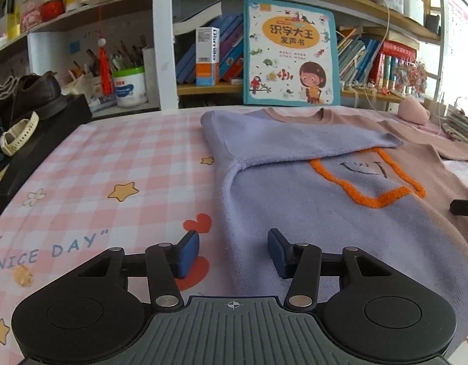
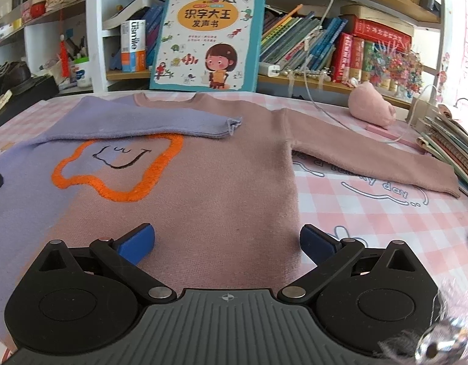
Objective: Fold clothes
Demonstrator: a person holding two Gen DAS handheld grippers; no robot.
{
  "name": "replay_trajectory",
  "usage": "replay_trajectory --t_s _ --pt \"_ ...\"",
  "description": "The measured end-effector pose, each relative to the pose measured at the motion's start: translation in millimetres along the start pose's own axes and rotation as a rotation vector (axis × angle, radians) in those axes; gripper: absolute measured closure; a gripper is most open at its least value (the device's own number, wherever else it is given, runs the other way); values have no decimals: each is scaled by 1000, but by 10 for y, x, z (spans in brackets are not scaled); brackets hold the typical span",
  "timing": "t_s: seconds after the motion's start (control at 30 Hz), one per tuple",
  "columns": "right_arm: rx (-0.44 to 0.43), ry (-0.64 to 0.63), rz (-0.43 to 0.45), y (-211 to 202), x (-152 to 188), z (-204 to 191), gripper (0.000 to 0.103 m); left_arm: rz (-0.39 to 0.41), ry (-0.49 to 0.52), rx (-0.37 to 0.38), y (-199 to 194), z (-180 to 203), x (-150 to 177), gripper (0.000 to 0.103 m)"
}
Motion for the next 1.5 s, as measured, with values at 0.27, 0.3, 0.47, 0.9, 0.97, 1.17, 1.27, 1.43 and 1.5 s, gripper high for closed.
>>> replay_trajectory --t_s 0.27,0.3,0.47,0.9,0.97,1.17,1.27,1.43,1.5 --pt "48 32 30 -202 54 141 4 -1 -50 15 -7 -61 20 59" --pt "61 27 38 -260 62 172 4 1 -46 11 -8 -63 24 59" --pt "74 52 10 -409 151 340 41 4 -53 19 -15 -82 27 69" --pt "-53 65 2 -319 130 139 92 8 -119 59 -47 -280 38 96" --pt "-56 32 5 -256 104 21 92 7 -127 33 -60 -374 44 96" --pt "-70 -48 16 -85 27 -262 92 4 -191 8 -61 -668 107 96" --pt "-74 -49 30 -40 16 -289 91 12 -217 19 -40 -721 132 96" --pt "-80 -21 36 -40 25 -260 91 5 -193 4 -30 -679 112 97" --pt "-80 -5 34 -39 23 -254 91 3 -207 14 -18 -697 102 97"
Point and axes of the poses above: each gripper's, at about its wrist camera, not at the fingertips, and y roughly the way its jaws point, z to its right, x to its underside, the point moved 6 cm from there along y, roughly the way its jaws point, and after that the axes turned 6 degrees about y, right-handed, at the moved point
